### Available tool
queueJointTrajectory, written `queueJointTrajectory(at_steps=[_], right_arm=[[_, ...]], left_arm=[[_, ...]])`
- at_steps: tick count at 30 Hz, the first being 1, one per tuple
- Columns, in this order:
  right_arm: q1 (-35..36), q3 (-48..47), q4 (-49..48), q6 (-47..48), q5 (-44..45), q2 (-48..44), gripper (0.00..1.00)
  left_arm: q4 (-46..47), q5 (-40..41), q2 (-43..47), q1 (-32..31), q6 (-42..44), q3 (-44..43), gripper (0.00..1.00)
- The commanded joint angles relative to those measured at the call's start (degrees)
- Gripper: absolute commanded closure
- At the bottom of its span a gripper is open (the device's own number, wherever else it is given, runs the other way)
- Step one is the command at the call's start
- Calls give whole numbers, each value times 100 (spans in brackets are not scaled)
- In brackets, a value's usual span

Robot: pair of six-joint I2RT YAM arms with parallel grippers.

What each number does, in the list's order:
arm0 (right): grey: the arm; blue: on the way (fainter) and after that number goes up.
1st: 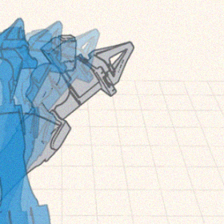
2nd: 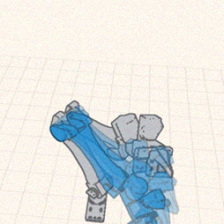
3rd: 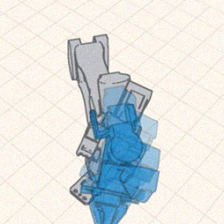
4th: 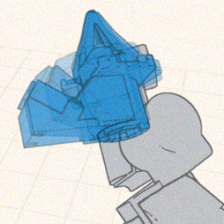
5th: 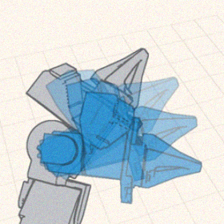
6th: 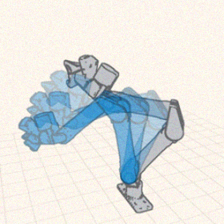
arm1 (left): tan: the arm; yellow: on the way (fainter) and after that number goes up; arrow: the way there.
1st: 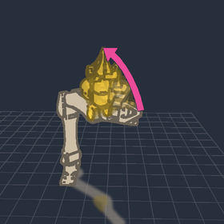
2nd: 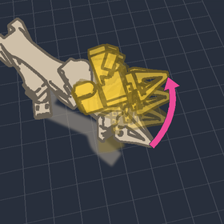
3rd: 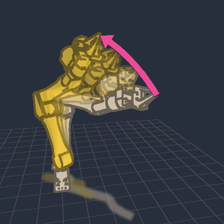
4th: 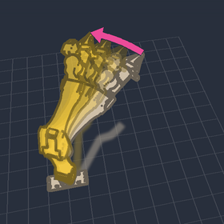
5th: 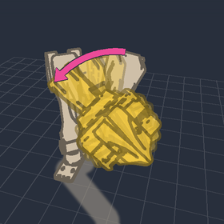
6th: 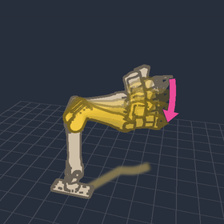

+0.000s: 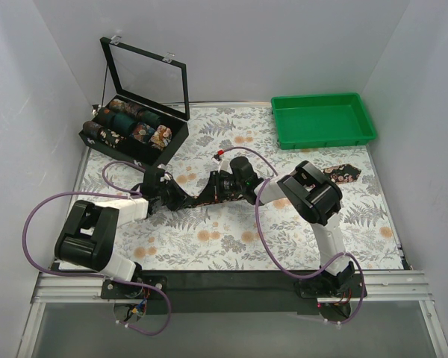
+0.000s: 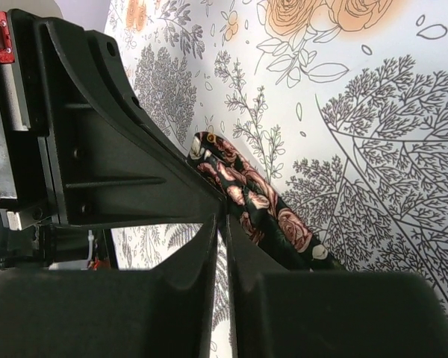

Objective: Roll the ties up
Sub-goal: Roll the tie

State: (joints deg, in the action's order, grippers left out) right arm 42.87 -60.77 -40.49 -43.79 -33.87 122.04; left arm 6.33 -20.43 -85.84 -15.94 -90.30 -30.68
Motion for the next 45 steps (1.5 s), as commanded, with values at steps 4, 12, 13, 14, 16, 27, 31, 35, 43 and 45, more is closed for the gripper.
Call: queueJointTrajectory(at_steps=[4, 12, 13, 14, 16, 27, 31, 35, 43, 45], right_arm=[[63, -172, -258, -7, -32, -119, 89], [81, -154, -249, -42, 126, 162, 91], [81, -93, -249, -24, 196, 188, 93], [72, 38, -258, -42, 214, 215, 93], [72, 135, -249, -24, 258, 250, 94], [2, 241, 67, 222, 355, 189, 95], [-33, 206, 85, 266, 240, 215, 95], [-68, 224, 85, 318, 214, 189, 95], [-148, 215, 85, 380, 100, 268, 95], [-165, 224, 85, 380, 73, 277, 95]], left_arm=[[26, -49, -3, -31, 56, 71, 99], [0, -41, -3, -58, 74, 53, 99], [-70, -32, 15, -58, 92, 44, 99], [-105, -23, 41, -58, 109, 9, 98], [-228, 56, 164, -67, 136, -17, 98], [-1897, 917, 1123, 109, 969, -640, 57], [-2276, 550, 675, 267, 1374, -817, 33], [-2382, 408, 376, 355, 1621, -922, 33], [-2373, 118, -99, 443, 1814, -1028, 52], [-2373, 83, -178, 443, 1823, -1072, 54]])
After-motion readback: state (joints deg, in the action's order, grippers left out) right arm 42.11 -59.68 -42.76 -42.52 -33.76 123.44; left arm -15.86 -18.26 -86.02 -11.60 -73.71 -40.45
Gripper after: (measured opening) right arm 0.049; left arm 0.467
